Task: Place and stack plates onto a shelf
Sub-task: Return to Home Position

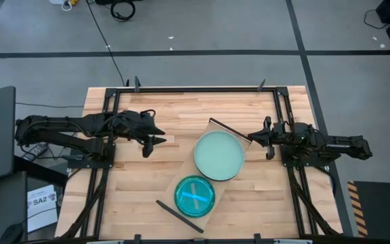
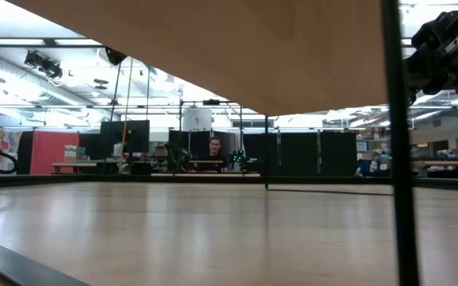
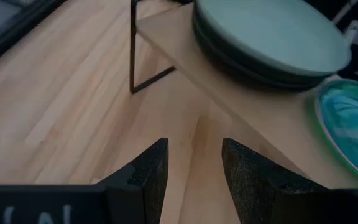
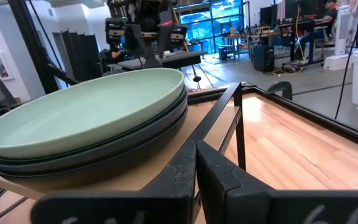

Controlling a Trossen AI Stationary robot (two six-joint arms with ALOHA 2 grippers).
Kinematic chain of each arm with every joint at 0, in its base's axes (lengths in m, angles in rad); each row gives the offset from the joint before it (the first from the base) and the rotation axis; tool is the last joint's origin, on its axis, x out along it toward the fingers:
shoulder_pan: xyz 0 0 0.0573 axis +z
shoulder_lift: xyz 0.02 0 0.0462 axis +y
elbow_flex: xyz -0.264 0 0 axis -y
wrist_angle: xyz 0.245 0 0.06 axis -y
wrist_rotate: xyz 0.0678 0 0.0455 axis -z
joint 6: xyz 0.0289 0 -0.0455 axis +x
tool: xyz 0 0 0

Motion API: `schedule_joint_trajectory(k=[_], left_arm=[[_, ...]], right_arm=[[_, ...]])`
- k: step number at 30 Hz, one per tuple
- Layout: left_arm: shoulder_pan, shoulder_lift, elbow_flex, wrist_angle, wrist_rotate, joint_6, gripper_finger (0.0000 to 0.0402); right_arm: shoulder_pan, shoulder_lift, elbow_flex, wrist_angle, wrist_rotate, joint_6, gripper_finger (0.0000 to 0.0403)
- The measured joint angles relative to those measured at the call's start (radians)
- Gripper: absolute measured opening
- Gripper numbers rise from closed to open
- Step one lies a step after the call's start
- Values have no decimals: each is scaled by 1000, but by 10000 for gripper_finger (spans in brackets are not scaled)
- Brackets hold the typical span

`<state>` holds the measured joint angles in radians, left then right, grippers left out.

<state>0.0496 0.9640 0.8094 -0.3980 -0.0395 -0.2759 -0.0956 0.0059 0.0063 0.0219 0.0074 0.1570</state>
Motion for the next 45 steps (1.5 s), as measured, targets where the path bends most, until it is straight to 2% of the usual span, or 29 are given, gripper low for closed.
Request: schedule_joint_trajectory(k=[12,19,40,45], left_arm=[[50,-294,0,-75,21,199,157],[49,-415,0,-176,21,205,157],[49,-752,-1,-341,23,234,157],[49,-905,-132,-279,23,223,157]], right_arm=[[0,0,0,4,0,-2,19],[0,0,0,6,0,-2,19],[0,0,1,6,0,-2,19],[0,0,1,6,0,-2,19]])
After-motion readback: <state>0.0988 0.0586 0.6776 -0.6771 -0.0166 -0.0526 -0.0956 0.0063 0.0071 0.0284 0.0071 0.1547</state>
